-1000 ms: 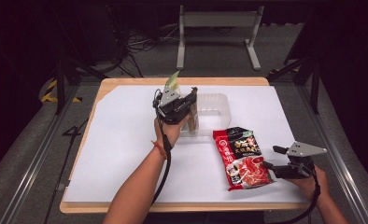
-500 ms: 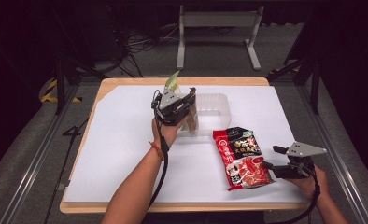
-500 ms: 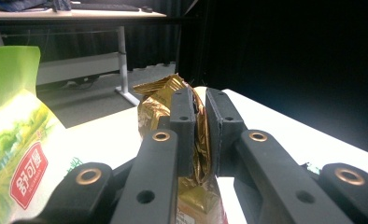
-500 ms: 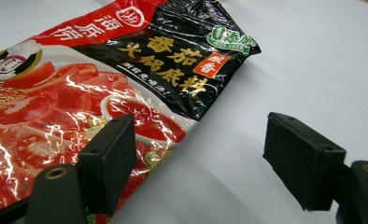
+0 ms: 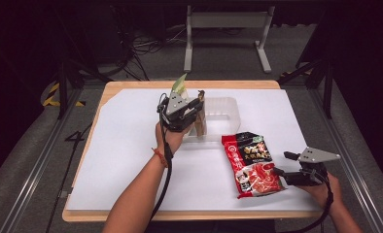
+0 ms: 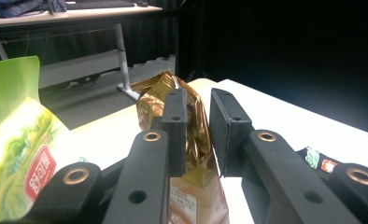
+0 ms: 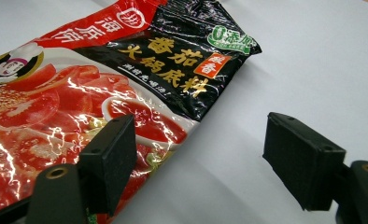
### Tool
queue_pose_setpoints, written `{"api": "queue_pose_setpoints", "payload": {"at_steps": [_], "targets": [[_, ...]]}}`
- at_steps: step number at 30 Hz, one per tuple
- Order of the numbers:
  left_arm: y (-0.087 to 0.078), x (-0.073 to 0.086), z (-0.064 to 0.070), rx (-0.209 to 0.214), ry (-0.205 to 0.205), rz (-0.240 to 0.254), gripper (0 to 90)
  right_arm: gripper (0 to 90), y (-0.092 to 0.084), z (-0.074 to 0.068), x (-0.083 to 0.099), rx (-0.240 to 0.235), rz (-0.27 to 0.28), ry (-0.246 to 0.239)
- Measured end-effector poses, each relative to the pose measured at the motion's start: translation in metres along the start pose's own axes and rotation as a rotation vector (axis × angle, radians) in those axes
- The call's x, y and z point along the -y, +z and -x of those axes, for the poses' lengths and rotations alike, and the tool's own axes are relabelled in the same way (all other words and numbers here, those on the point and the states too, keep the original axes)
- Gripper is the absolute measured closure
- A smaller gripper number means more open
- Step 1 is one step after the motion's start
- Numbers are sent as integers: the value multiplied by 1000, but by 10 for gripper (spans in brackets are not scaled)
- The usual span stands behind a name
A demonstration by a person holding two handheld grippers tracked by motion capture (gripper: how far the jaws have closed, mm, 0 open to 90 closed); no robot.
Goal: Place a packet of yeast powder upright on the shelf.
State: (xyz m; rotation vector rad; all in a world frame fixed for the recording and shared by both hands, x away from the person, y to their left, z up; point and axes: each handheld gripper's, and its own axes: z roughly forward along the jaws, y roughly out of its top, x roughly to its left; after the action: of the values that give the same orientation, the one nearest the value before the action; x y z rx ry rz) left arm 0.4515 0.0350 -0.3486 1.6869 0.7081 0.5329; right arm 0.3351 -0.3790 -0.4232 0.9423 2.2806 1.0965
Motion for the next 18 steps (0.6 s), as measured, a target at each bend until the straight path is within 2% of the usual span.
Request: {"api": "queue_pose_setpoints", "payload": {"at_steps": [13, 18], "targets": [[-10, 2, -1, 24, 76, -63, 742, 262, 0, 0, 0, -1, 1, 3], [-15, 4, -2, 23, 93, -76, 742, 263, 0, 0, 0, 1, 2, 2]]}}
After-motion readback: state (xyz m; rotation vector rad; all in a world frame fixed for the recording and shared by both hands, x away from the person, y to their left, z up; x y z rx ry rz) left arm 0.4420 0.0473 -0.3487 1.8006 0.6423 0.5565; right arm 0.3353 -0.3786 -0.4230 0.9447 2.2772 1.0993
